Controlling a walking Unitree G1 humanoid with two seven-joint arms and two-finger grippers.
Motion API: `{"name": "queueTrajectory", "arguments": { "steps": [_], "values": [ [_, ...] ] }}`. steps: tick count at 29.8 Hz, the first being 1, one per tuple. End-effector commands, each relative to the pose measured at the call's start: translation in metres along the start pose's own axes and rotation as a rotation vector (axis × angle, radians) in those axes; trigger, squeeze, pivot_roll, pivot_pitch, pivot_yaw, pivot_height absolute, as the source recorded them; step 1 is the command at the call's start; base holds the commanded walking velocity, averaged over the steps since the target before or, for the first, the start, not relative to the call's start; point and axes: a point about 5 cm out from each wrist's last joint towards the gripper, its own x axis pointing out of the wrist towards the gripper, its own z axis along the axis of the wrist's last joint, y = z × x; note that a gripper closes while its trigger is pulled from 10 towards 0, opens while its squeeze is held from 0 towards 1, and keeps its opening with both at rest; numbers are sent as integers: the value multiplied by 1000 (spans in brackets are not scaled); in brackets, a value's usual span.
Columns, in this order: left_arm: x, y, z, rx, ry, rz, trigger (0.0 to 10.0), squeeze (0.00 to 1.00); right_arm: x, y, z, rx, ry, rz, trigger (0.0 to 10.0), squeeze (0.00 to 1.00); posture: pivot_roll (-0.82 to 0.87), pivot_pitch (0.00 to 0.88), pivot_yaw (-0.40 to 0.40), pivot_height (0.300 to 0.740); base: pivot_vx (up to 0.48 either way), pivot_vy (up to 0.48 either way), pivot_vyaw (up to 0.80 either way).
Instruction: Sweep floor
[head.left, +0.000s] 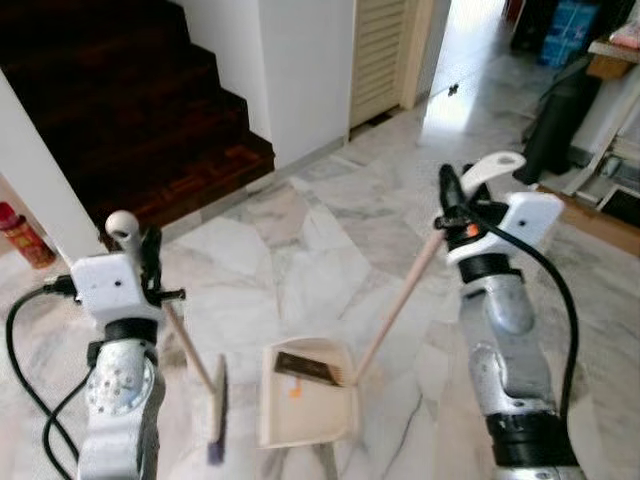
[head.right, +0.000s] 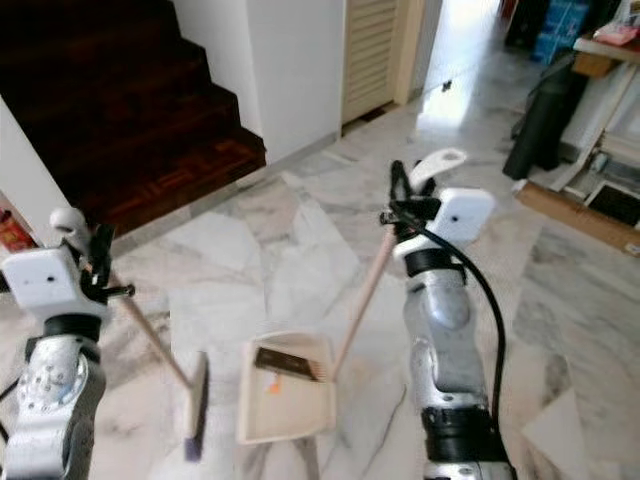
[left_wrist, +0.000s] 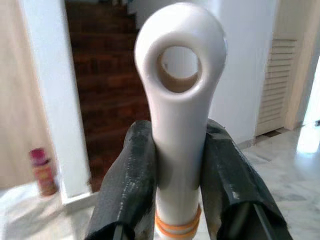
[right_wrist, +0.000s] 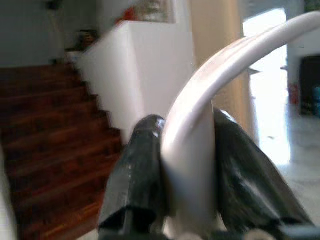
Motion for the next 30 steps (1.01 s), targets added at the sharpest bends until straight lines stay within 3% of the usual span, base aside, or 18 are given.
{"name": "queueTrajectory", "arguments": {
  "steps": [1, 12, 20, 26, 30],
  "values": [
    [3, 3, 12, 15, -52, 9, 10000, 0, 6, 7, 15, 38, -72, 17, 10000, 0, -14, 48, 26, 740, 0, 409, 0],
    [1, 2, 14, 18, -51, 7, 10000, 0, 4, 17, 18, 79, -101, 54, 10000, 0, -1, 65, 28, 740, 0, 407, 576],
    [0, 4, 15, 23, -50, 8, 10000, 0, 3, 18, 19, 87, -104, 51, 10000, 0, -3, 78, 30, 740, 0, 405, 0],
    [1, 3, 15, 20, -47, 4, 10000, 0, 3, 18, 19, 89, -108, 51, 10000, 0, -2, 80, 31, 740, 0, 409, 669],
    [2, 3, 15, 25, -45, 4, 10000, 0, 3, 17, 19, 98, -109, 32, 10000, 0, 3, 87, 31, 740, 0, 409, 0]
  ]
}}
